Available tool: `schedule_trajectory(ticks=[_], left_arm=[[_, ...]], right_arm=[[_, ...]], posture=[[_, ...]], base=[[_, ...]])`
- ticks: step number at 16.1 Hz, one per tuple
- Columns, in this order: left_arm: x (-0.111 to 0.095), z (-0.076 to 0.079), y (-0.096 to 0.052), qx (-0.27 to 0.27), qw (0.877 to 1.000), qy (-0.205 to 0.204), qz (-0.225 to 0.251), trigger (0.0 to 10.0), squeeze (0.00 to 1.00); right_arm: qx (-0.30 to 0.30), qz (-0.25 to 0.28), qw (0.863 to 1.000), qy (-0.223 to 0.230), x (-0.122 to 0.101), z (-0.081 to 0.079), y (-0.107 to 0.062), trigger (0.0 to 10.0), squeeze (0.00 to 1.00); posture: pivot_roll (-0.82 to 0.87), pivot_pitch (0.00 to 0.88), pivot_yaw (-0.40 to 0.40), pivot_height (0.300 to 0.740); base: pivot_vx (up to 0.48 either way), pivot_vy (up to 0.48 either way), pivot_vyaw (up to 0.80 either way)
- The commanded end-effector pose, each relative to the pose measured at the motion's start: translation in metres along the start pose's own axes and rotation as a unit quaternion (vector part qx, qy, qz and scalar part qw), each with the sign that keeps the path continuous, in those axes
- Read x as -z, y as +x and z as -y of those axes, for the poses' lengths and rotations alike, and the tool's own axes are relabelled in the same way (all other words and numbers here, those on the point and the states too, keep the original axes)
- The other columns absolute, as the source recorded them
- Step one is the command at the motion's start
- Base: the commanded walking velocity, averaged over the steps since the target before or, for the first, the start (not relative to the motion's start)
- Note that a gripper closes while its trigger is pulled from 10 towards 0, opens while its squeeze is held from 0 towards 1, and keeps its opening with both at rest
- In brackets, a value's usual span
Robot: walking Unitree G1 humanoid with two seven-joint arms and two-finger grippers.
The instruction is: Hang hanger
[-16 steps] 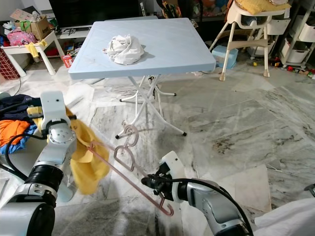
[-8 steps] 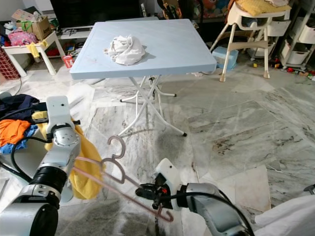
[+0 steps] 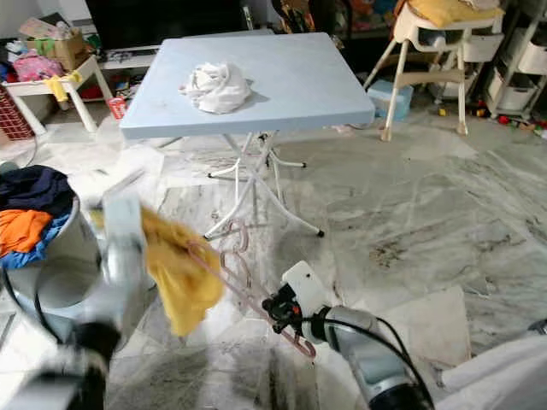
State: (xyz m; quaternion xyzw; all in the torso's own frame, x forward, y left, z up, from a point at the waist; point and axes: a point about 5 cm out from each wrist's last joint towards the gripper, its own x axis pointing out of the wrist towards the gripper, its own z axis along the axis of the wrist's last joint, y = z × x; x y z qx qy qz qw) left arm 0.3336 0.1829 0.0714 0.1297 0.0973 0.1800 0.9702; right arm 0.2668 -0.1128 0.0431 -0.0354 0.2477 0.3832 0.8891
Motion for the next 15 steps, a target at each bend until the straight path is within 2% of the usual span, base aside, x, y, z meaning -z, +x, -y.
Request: schedule_trajectory(ticks=[1, 3, 5, 6, 7, 9, 10, 13, 15], left_arm=[[0.007, -0.006, -0.001, -0.004, 1.000, -0.005, -0.009, 10.0, 0.00], [0.016, -0.008, -0.004, 0.006, 1.000, -0.003, -0.014, 10.0, 0.00], [0.017, -0.011, -0.003, 0.012, 1.000, 0.003, -0.011, 10.0, 0.00], [0.016, -0.012, -0.001, 0.013, 1.000, 0.011, -0.007, 10.0, 0.00], [0.016, -0.015, 0.003, 0.010, 1.000, 0.012, -0.012, 10.0, 0.00], [0.011, -0.014, 0.007, 0.015, 1.000, 0.004, -0.012, 10.0, 0.00], [0.007, -0.012, 0.008, 0.012, 1.000, 0.001, -0.009, 10.0, 0.00], [-0.001, -0.011, 0.011, -0.001, 1.000, -0.017, -0.006, 10.0, 0.00], [-0.008, -0.011, 0.015, -0.008, 1.000, -0.009, 0.005, 10.0, 0.00]], right_arm=[[0.038, 0.047, 0.998, 0.004, -0.015, 0.007, 0.002, 10.0, 0.00], [0.053, 0.068, 0.996, 0.028, -0.023, 0.009, 0.003, 10.0, 0.00], [0.037, 0.066, 0.997, 0.019, -0.026, 0.011, 0.001, 10.0, 0.00], [0.041, 0.066, 0.997, 0.008, -0.027, 0.015, -0.001, 10.0, 0.00], [0.068, 0.080, 0.994, 0.010, -0.035, 0.027, -0.004, 10.0, 0.00], [0.035, 0.068, 0.997, 0.000, -0.036, 0.024, -0.005, 10.0, 0.00], [-0.029, 0.030, 0.999, -0.024, -0.029, 0.013, -0.009, 10.0, 0.00], [-0.064, 0.019, 0.997, -0.041, -0.026, 0.011, -0.017, 10.0, 0.00], [-0.068, 0.021, 0.997, -0.041, -0.029, 0.015, -0.021, 10.0, 0.00]], posture=[[0.05, 0.000, 0.060, 0.740], [0.05, 0.000, 0.056, 0.740], [0.05, 0.000, 0.047, 0.740], [0.05, 0.000, 0.045, 0.740], [0.04, 0.000, 0.040, 0.740], [0.04, 0.001, 0.038, 0.740], [0.04, 0.003, 0.039, 0.740], [0.04, 0.007, 0.038, 0.740], [0.04, 0.009, 0.037, 0.740]], base=[[0.000, 0.000, 0.00], [0.000, 0.000, 0.00], [0.000, 0.000, 0.00], [0.000, 0.000, 0.00], [0.000, 0.000, 0.00], [0.000, 0.000, 0.00], [0.000, 0.000, 0.00], [0.000, 0.000, 0.00], [0.000, 0.000, 0.00]])
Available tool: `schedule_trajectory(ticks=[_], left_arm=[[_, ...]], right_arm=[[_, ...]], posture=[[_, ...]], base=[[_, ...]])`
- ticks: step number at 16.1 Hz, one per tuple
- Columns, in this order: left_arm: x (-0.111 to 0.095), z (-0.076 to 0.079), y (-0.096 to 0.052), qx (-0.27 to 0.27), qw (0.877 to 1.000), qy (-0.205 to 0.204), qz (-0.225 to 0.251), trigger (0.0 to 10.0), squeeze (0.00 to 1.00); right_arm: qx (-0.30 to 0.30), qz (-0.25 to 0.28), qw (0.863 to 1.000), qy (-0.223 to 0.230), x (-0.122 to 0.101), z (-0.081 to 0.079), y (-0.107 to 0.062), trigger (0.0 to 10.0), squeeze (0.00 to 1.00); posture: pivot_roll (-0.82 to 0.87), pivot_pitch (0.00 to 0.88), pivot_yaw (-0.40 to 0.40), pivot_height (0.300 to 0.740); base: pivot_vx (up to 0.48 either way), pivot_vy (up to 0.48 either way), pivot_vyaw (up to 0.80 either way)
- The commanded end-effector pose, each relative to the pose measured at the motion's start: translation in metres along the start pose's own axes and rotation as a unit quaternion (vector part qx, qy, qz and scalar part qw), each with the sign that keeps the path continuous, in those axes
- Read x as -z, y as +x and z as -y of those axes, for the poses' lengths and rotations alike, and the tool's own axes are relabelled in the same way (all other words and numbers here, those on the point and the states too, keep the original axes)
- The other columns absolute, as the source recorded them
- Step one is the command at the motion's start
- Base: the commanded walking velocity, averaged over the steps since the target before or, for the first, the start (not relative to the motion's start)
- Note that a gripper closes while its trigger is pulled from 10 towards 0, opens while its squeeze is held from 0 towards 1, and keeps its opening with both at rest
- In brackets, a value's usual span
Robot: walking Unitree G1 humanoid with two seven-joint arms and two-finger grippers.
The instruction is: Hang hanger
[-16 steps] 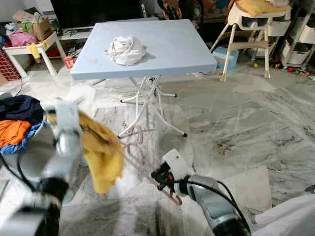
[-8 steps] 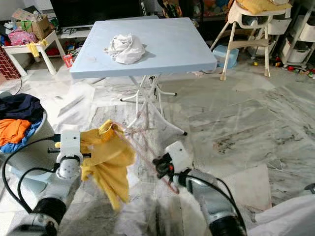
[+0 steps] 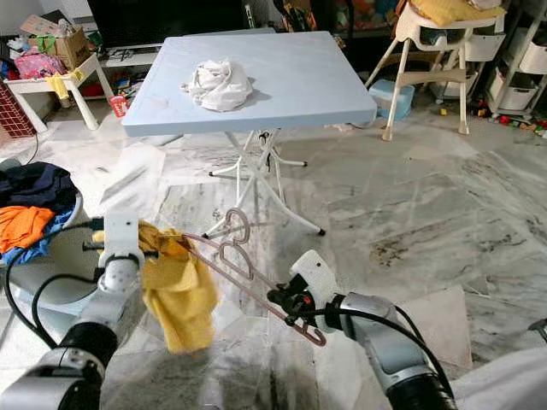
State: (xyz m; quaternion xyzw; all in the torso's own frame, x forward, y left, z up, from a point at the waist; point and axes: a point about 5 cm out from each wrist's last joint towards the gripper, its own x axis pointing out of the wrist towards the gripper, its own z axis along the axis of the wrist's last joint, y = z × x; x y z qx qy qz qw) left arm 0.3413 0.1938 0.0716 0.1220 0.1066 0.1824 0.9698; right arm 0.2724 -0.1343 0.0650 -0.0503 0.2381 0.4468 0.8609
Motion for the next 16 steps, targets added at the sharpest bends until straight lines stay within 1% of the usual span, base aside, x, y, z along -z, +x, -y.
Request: schedule_trajectory(ticks=[1, 2, 3, 4, 5, 6, 7, 9, 10, 11, 12, 13, 14, 15, 16], left_arm=[[-0.011, -0.010, 0.007, -0.027, 1.000, 0.000, 0.016, 10.0, 0.00], [-0.012, -0.014, 0.009, -0.033, 0.999, -0.004, 0.017, 10.0, 0.00], [-0.016, -0.020, 0.012, -0.043, 0.999, -0.007, 0.023, 10.0, 0.00], [-0.017, -0.021, 0.012, -0.044, 0.999, -0.007, 0.024, 10.0, 0.00], [-0.017, -0.021, 0.013, -0.045, 0.999, -0.006, 0.025, 10.0, 0.00], [-0.017, -0.022, 0.013, -0.046, 0.999, -0.002, 0.028, 10.0, 0.00], [-0.016, -0.022, 0.013, -0.047, 0.999, 0.000, 0.027, 10.0, 0.00], [-0.011, -0.020, 0.011, -0.041, 0.999, 0.005, 0.019, 10.0, 0.00], [-0.007, -0.015, 0.009, -0.031, 0.999, 0.008, 0.016, 10.0, 0.00], [-0.006, -0.011, 0.007, -0.027, 0.999, 0.010, 0.015, 10.0, 0.00], [-0.006, -0.009, 0.006, -0.024, 1.000, 0.009, 0.014, 10.0, 0.00], [-0.006, -0.006, 0.006, -0.021, 1.000, 0.009, 0.013, 10.0, 0.00], [-0.004, -0.002, 0.004, -0.014, 1.000, 0.012, 0.012, 10.0, 0.00], [-0.003, -0.001, 0.003, -0.013, 1.000, 0.013, 0.011, 10.0, 0.00], [0.000, 0.004, 0.001, -0.004, 1.000, 0.013, 0.006, 10.0, 0.00]], right_arm=[[-0.043, 0.011, 0.999, -0.012, -0.012, -0.003, -0.006, 10.0, 0.00], [-0.079, -0.002, 0.996, -0.034, -0.011, -0.008, -0.012, 10.0, 0.00], [-0.070, -0.036, 0.994, -0.074, -0.007, -0.002, -0.018, 10.0, 0.00], [-0.045, -0.043, 0.994, -0.093, -0.006, 0.004, -0.018, 10.0, 0.00], [-0.028, -0.049, 0.994, -0.096, -0.005, 0.010, -0.018, 10.0, 0.00], [-0.044, -0.067, 0.989, -0.122, -0.001, 0.009, -0.021, 10.0, 0.00], [-0.058, -0.076, 0.987, -0.131, 0.001, 0.007, -0.023, 10.0, 0.00], [-0.114, -0.074, 0.983, -0.122, 0.001, -0.005, -0.028, 10.0, 0.00], [-0.176, -0.063, 0.975, -0.116, -0.001, -0.021, -0.031, 10.0, 0.00], [-0.197, -0.065, 0.971, -0.123, 0.000, -0.026, -0.032, 10.0, 0.00], [-0.203, -0.066, 0.968, -0.129, 0.002, -0.027, -0.033, 10.0, 0.00], [-0.206, -0.058, 0.969, -0.126, 0.001, -0.027, -0.034, 10.0, 0.00], [-0.238, -0.023, 0.965, -0.105, -0.008, -0.032, -0.040, 10.0, 0.00], [-0.245, -0.018, 0.964, -0.101, -0.010, -0.034, -0.041, 10.0, 0.00], [-0.247, -0.012, 0.964, -0.099, -0.012, -0.035, -0.041, 10.0, 0.00]], posture=[[0.04, 0.011, 0.037, 0.740], [0.04, 0.012, 0.040, 0.740], [0.04, 0.012, 0.041, 0.740], [0.04, 0.013, 0.041, 0.740], [0.04, 0.013, 0.041, 0.740], [0.04, 0.014, 0.042, 0.740], [0.04, 0.013, 0.043, 0.740], [0.03, 0.014, 0.043, 0.740], [0.03, 0.015, 0.041, 0.740], [0.03, 0.015, 0.040, 0.740], [0.03, 0.015, 0.039, 0.740], [0.03, 0.013, 0.038, 0.740], [0.03, 0.013, 0.040, 0.740], [0.03, 0.012, 0.041, 0.740], [0.03, 0.011, 0.042, 0.740]], base=[[0.000, 0.000, 0.00], [0.000, 0.000, 0.00], [0.000, 0.000, 0.00], [0.000, 0.000, 0.00], [0.000, 0.000, 0.00], [0.000, 0.000, 0.00], [0.000, 0.000, 0.00], [0.000, 0.000, 0.00], [0.000, 0.000, 0.00], [0.000, 0.000, 0.00], [0.000, 0.000, 0.00], [0.000, 0.000, 0.00], [0.000, 0.000, 0.00], [0.000, 0.000, 0.00], [0.000, 0.000, 0.00]])
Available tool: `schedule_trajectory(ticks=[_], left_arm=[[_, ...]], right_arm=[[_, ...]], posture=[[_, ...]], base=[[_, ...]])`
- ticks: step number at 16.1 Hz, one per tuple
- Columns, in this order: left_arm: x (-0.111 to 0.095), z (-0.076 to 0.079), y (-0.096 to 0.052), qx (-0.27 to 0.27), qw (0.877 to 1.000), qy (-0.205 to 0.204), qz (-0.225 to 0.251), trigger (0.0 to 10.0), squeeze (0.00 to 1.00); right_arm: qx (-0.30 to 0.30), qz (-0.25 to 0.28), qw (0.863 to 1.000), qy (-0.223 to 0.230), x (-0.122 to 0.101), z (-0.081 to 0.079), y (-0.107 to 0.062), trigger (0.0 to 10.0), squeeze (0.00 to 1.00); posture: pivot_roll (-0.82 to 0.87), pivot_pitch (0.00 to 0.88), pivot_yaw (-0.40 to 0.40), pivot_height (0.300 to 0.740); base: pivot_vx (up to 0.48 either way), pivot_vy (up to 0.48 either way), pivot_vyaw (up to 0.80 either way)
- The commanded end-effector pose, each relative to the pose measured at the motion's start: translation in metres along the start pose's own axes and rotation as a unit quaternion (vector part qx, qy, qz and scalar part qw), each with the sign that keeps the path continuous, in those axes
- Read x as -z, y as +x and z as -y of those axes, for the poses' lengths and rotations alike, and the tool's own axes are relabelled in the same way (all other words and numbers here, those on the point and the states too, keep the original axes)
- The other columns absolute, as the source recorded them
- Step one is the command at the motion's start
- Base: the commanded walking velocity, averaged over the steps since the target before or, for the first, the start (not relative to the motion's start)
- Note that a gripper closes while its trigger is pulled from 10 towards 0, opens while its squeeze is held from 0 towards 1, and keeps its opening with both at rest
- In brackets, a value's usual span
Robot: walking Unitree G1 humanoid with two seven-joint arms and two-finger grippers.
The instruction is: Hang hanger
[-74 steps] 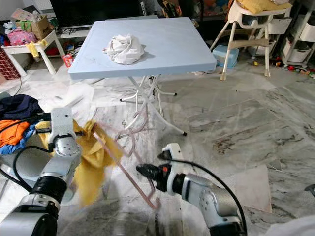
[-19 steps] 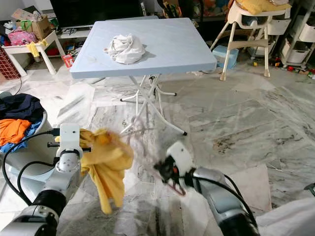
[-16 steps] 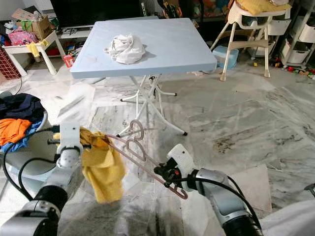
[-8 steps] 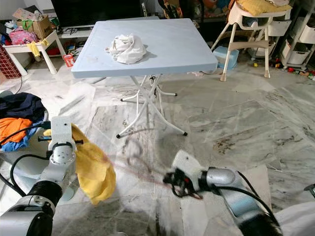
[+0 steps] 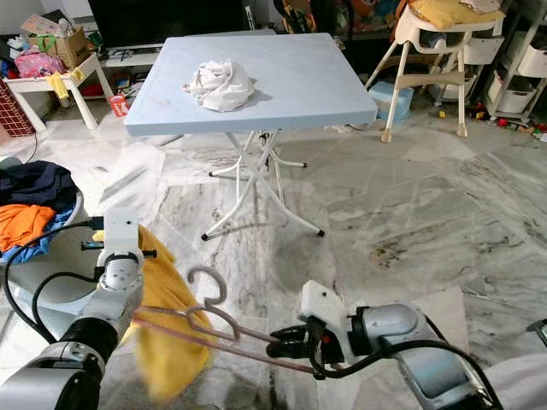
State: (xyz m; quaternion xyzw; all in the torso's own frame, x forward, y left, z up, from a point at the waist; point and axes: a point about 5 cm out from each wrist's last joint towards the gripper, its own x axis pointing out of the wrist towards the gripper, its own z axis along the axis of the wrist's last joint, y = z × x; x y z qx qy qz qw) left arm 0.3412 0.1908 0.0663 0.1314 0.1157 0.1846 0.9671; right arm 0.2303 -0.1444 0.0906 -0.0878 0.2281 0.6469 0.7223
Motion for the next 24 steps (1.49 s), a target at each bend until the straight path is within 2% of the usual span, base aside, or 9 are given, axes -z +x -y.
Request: schedule_trajectory(ticks=[1, 3, 6, 9, 11, 13, 17, 21, 24], left_arm=[[-0.004, 0.003, -0.001, 0.003, 1.000, 0.002, 0.013, 10.0, 0.00], [-0.018, 0.014, -0.005, 0.022, 0.998, -0.022, 0.053, 10.0, 0.00], [-0.031, -0.004, -0.001, -0.045, 0.995, -0.029, 0.085, 10.0, 0.00], [-0.048, -0.011, 0.004, -0.043, 0.992, -0.058, 0.099, 10.0, 0.00], [-0.058, -0.007, 0.002, -0.037, 0.991, -0.070, 0.105, 10.0, 0.00], [-0.057, -0.002, -0.001, -0.033, 0.992, -0.073, 0.102, 10.0, 0.00], [-0.030, 0.028, -0.013, 0.051, 0.996, -0.052, 0.059, 10.0, 0.00], [-0.015, 0.044, -0.025, 0.102, 0.993, -0.042, 0.041, 10.0, 0.00], [-0.011, 0.056, -0.035, 0.142, 0.988, -0.035, 0.048, 10.0, 0.00]], right_arm=[[-0.016, 0.011, 1.000, -0.011, -0.007, -0.002, 0.002, 10.0, 0.00], [0.102, -0.082, 0.991, -0.015, 0.020, 0.022, 0.007, 10.0, 0.00], [0.081, -0.085, 0.993, 0.007, 0.027, 0.012, 0.008, 10.0, 0.00], [0.109, -0.143, 0.984, -0.011, 0.048, 0.016, 0.013, 10.0, 0.00], [0.182, -0.135, 0.974, 0.022, 0.053, 0.028, 0.024, 10.0, 0.00], [0.162, -0.122, 0.979, 0.035, 0.053, 0.021, 0.034, 10.0, 0.00], [0.049, -0.085, 0.995, 0.003, 0.046, -0.006, 0.050, 10.0, 0.00], [0.048, -0.063, 0.997, 0.022, 0.041, -0.005, 0.047, 10.0, 0.00], [0.107, -0.034, 0.992, 0.063, 0.037, 0.010, 0.046, 10.0, 0.00]], posture=[[0.03, 0.010, 0.041, 0.740], [0.03, 0.010, 0.040, 0.740], [0.03, 0.010, 0.041, 0.740], [0.04, 0.011, 0.041, 0.740], [0.04, 0.007, 0.042, 0.740], [0.05, 0.002, 0.047, 0.740], [0.04, 0.000, 0.049, 0.740], [0.04, 0.000, 0.045, 0.740], [0.04, 0.000, 0.045, 0.740]], base=[[0.000, 0.000, 0.00], [0.000, 0.000, 0.00], [0.000, 0.000, 0.00], [0.000, 0.000, 0.00], [0.000, 0.000, 0.00], [0.000, 0.000, 0.00], [0.000, 0.000, 0.00], [0.000, 0.000, 0.00], [0.000, 0.000, 0.00]])
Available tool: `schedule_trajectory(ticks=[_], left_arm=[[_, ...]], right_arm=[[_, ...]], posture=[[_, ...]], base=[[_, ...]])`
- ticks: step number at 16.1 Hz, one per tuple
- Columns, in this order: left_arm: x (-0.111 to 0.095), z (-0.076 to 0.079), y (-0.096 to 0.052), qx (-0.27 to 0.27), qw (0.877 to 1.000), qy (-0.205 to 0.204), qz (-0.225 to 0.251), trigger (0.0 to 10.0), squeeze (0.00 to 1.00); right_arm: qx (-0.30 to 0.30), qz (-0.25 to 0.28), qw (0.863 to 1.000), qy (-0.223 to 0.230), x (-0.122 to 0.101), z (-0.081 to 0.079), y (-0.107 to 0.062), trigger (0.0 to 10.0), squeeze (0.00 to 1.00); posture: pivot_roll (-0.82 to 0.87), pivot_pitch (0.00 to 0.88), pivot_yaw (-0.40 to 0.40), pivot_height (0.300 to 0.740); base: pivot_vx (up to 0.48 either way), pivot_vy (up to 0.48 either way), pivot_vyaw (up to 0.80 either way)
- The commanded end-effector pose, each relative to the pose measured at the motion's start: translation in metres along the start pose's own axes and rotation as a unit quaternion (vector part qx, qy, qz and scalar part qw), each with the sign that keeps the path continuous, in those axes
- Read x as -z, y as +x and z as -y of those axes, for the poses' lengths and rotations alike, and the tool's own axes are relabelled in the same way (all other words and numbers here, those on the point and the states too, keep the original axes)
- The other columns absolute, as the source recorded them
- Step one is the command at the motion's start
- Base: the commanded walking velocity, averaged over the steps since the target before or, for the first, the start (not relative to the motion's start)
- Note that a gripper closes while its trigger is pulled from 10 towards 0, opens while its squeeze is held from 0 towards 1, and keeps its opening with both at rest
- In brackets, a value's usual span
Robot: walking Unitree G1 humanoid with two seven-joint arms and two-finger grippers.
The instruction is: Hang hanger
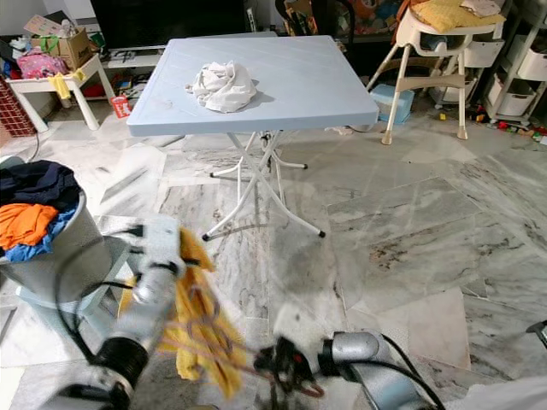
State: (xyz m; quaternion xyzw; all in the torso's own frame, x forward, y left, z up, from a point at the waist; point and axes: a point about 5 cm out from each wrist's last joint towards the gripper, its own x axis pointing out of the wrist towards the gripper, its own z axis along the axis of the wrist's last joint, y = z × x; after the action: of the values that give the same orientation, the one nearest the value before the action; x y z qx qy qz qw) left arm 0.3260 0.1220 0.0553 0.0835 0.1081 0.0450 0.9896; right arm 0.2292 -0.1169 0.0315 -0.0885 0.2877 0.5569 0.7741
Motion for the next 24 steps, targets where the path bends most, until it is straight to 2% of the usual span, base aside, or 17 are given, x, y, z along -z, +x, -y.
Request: schedule_trajectory(ticks=[1, 2, 3, 6, 7, 8, 11, 12, 13, 16, 19, 21, 24], left_arm=[[-0.013, -0.004, 0.001, -0.004, 0.999, 0.005, 0.034, 10.0, 0.00], [-0.016, -0.006, 0.000, -0.011, 0.999, 0.006, 0.044, 10.0, 0.00], [-0.020, -0.011, 0.000, -0.020, 0.998, 0.008, 0.057, 10.0, 0.00], [-0.032, -0.040, -0.002, -0.081, 0.992, 0.034, 0.095, 10.0, 0.00], [-0.032, -0.044, -0.003, -0.094, 0.990, 0.036, 0.099, 10.0, 0.00], [-0.032, -0.061, -0.005, -0.131, 0.984, 0.051, 0.108, 10.0, 0.00], [-0.021, -0.090, -0.011, -0.187, 0.976, 0.069, 0.083, 10.0, 0.00], [-0.020, -0.090, -0.012, -0.188, 0.976, 0.070, 0.081, 10.0, 0.00], [-0.016, -0.089, -0.014, -0.182, 0.977, 0.074, 0.077, 10.0, 0.00], [-0.013, -0.080, -0.015, -0.173, 0.980, 0.072, 0.070, 10.0, 0.00], [-0.013, -0.067, -0.014, -0.140, 0.986, 0.065, 0.067, 10.0, 0.00], [-0.014, -0.062, -0.008, -0.119, 0.988, 0.068, 0.071, 10.0, 0.00], [-0.021, -0.073, 0.004, -0.154, 0.982, 0.090, 0.069, 10.0, 0.00]], right_arm=[[0.066, 0.002, 0.998, 0.011, -0.004, 0.017, -0.003, 10.0, 0.00], [0.098, -0.006, 0.995, 0.016, -0.003, 0.024, -0.003, 10.0, 0.00], [0.105, -0.016, 0.994, 0.009, 0.000, 0.027, -0.004, 10.0, 0.00], [0.121, -0.052, 0.991, -0.005, 0.009, 0.030, -0.008, 10.0, 0.00], [0.126, -0.054, 0.991, -0.002, 0.010, 0.032, -0.008, 10.0, 0.00], [0.137, -0.058, 0.989, 0.002, 0.012, 0.035, -0.009, 10.0, 0.00], [0.155, -0.060, 0.986, 0.015, 0.013, 0.043, -0.014, 10.0, 0.00], [0.144, -0.060, 0.988, 0.019, 0.013, 0.041, -0.014, 10.0, 0.00], [0.084, -0.059, 0.995, -0.004, 0.012, 0.030, -0.015, 10.0, 0.00], [0.099, -0.028, 0.995, -0.006, 0.003, 0.040, -0.023, 10.0, 0.00], [0.171, -0.012, 0.985, 0.022, -0.002, 0.056, -0.030, 10.0, 0.00], [0.170, 0.001, 0.985, 0.027, -0.006, 0.055, -0.030, 10.0, 0.00], [0.214, 0.004, 0.977, 0.015, -0.007, 0.062, -0.033, 10.0, 0.00]], posture=[[0.04, 0.000, 0.043, 0.740], [0.04, 0.000, 0.044, 0.740], [0.04, 0.000, 0.044, 0.740], [0.05, 0.000, 0.044, 0.740], [0.05, 0.000, 0.044, 0.740], [0.05, 0.000, 0.044, 0.740], [0.06, 0.000, 0.042, 0.740], [0.06, 0.000, 0.042, 0.740], [0.06, 0.000, 0.041, 0.740], [0.05, 0.000, 0.041, 0.740], [0.05, 0.000, 0.041, 0.740], [0.05, 0.000, 0.043, 0.740], [0.04, 0.009, 0.046, 0.740]], base=[[0.000, 0.000, 0.00], [0.000, 0.000, 0.00], [0.000, 0.000, 0.00], [0.000, 0.000, 0.00], [0.000, 0.000, 0.00], [0.000, 0.000, 0.00], [0.000, 0.000, 0.00], [0.000, 0.000, 0.00], [0.000, 0.000, 0.00], [0.000, 0.000, 0.00], [0.000, 0.000, 0.00], [0.000, 0.000, 0.00], [0.000, 0.000, 0.00]])
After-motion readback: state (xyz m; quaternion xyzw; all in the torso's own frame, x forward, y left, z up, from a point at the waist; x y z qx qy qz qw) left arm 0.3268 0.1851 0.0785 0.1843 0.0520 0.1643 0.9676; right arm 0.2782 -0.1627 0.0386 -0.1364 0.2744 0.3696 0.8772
